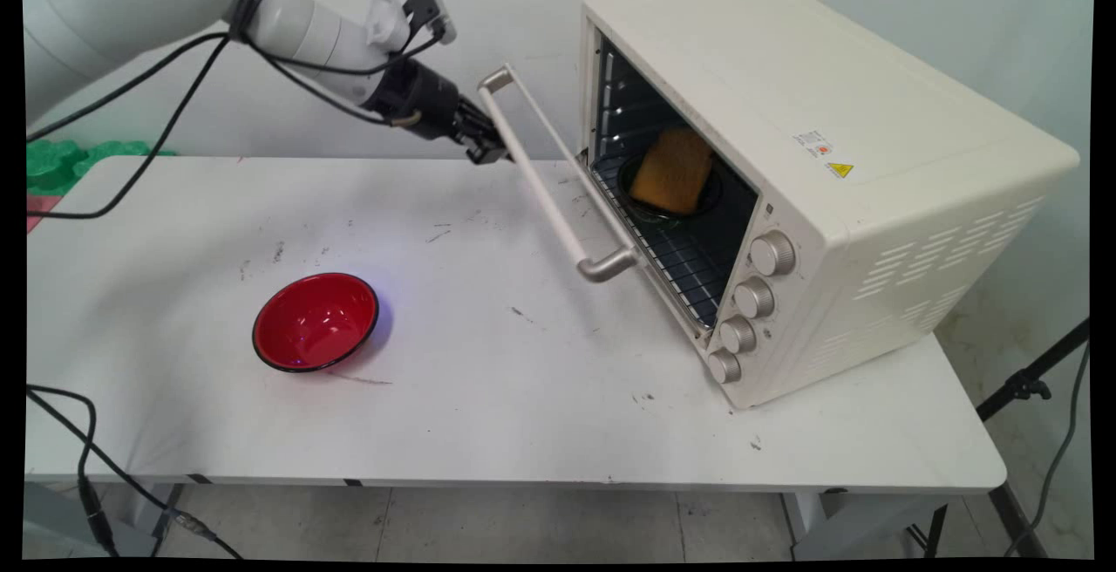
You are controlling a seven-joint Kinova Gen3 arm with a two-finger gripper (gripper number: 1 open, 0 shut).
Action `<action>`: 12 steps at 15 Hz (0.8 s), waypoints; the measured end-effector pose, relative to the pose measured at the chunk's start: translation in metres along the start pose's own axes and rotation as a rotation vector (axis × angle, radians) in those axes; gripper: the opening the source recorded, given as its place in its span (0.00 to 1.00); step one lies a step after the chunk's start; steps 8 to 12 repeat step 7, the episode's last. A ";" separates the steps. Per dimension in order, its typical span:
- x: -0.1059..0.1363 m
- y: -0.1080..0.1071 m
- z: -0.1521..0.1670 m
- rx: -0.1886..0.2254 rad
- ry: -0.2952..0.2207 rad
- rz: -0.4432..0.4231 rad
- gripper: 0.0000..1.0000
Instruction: Close the oven
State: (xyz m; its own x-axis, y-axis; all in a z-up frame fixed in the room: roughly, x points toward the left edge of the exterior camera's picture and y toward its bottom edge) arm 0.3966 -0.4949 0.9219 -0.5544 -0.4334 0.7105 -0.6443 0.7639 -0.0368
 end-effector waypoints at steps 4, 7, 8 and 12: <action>0.023 0.003 -0.003 -0.004 0.037 -0.001 0.00; 0.037 0.007 -0.009 -0.012 0.066 -0.003 0.00; 0.037 0.007 -0.009 -0.012 0.066 -0.003 0.00; 0.037 0.007 -0.009 -0.012 0.066 -0.003 0.00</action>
